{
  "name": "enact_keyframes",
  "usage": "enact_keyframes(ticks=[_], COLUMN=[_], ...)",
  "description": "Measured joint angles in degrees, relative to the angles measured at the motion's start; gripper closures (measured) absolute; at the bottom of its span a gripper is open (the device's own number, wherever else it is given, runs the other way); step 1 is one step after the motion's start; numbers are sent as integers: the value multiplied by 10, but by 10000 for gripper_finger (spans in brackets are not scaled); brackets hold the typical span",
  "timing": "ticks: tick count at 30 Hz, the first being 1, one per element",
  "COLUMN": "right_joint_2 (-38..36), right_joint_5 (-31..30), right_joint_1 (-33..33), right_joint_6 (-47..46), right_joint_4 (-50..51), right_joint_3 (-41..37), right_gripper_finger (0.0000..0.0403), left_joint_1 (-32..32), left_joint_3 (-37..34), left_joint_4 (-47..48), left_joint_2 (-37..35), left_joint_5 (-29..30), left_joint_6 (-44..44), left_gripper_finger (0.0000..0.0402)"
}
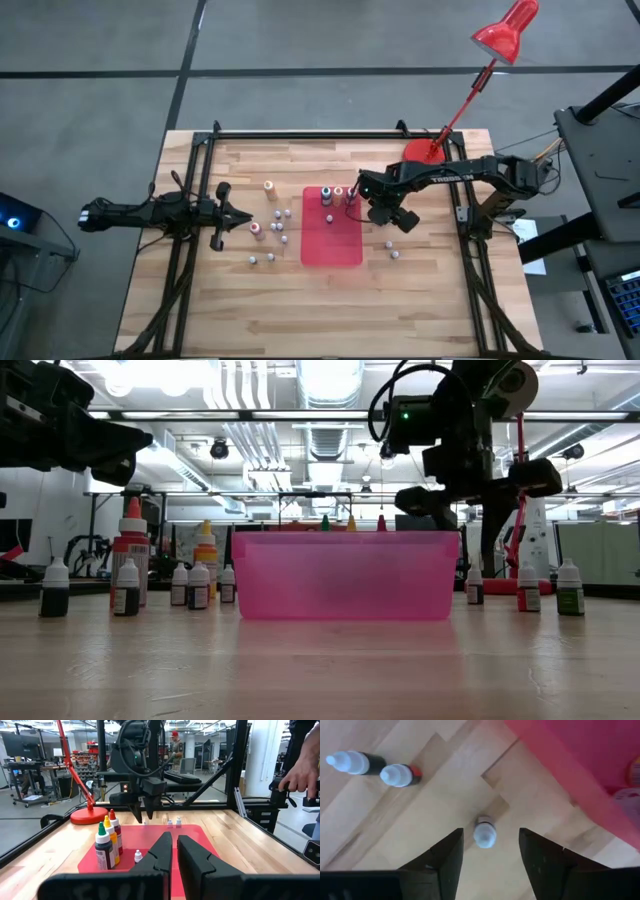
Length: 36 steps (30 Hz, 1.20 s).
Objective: Pick & Place food coloring
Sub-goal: Put the small food coloring bottle into the red bin
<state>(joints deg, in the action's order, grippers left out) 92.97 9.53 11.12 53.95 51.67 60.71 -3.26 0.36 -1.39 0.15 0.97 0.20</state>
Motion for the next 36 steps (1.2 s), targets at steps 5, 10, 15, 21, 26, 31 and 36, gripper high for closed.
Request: enact_keyframes(ticks=[5, 10, 15, 21, 26, 31, 36], right_joint_2=[2, 2, 2, 2, 2, 1, 1], right_joint_5=[0, -1, -4, -4, -5, -5, -6], right_joint_1=[-8, -7, -7, -7, -7, -6, -3], right_joint_6=[-5, -22, -30, -39, -41, -57, -71], right_joint_4=[-12, -34, -50, -75, -81, -86, -88], right_joint_3=[-16, -34, -38, -53, -62, -66, -66], right_gripper_finger=[225, 226, 227, 227, 229, 230, 236], left_joint_1=[0, 0, 0, 0, 0, 0, 0], left_joint_3=[0, 0, 0, 0, 0, 0, 0], left_joint_4=[0, 0, 0, 0, 0, 0, 0], left_joint_2=[0, 0, 0, 0, 0, 0, 0], left_joint_5=[0, 0, 0, 0, 0, 0, 0], left_joint_6=[0, 0, 0, 0, 0, 0, 0], left_gripper_finger=[399, 399, 399, 399, 399, 399, 399])
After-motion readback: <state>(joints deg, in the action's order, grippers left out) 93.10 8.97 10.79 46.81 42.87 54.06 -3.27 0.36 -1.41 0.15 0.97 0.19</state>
